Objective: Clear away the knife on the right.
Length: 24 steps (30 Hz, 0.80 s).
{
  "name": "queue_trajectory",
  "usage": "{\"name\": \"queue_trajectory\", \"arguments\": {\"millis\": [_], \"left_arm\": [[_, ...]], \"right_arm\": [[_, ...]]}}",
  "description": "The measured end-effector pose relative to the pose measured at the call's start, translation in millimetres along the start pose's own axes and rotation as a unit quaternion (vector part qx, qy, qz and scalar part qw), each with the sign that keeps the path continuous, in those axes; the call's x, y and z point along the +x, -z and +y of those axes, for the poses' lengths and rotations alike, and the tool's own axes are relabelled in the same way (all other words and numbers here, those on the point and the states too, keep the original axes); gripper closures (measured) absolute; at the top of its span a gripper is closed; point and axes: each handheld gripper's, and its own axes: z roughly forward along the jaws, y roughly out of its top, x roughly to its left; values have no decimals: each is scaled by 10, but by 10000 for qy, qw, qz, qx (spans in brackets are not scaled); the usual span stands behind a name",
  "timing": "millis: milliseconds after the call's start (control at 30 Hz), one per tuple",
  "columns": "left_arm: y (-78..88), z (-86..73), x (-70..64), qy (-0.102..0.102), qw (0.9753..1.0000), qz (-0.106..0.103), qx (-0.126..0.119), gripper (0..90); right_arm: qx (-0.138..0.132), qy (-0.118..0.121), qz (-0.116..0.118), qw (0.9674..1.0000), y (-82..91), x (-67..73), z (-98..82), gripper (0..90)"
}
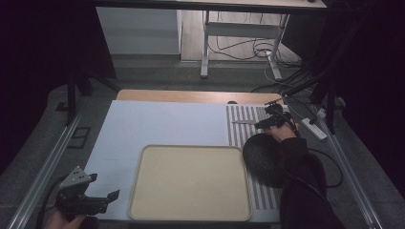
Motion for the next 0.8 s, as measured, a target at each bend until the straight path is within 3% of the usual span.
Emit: {"name": "queue_trajectory", "arguments": {"millis": [33,67,100,133,167,200,267,300,333,367,400,667,800], "left_arm": [[0,0,0,0,10000,0,0,24],[-1,1,-1,-5,10000,1,10,24],[-1,1,-1,-5,10000,1,10,24],[-3,2,-1,-5,10000,2,16,24],[-3,2,-2,-6,10000,4,18,24],[-4,2,-3,-9,10000,2,22,24],[-4,3,-2,-10,10000,-2,32,25],[-5,3,-1,-6,10000,-3,29,25],[-6,4,-1,-5,10000,-5,34,25],[-6,4,-1,-5,10000,-5,34,25],[-7,4,-2,-12,10000,-3,38,25],[-12,6,-11,-74,9999,17,79,26],[-12,5,-13,-68,9999,24,87,27]], "right_arm": [[0,0,0,10000,0,0,0,27],[-113,-60,101,9999,19,-51,19,192],[-113,-60,101,9999,19,-51,19,192],[-95,-12,50,9999,38,-97,39,299],[-95,-12,50,9999,38,-97,39,299],[-110,109,-73,9999,56,-128,55,457],[-10,120,37,9999,49,-170,73,603],[-10,120,37,9999,49,-170,73,603],[75,122,67,9999,35,-223,96,761],[75,122,67,9999,35,-223,96,761],[59,106,135,9998,25,-260,113,887],[109,33,93,9999,-126,-342,150,900],[94,120,-165,9997,-225,-369,132,900]]}}
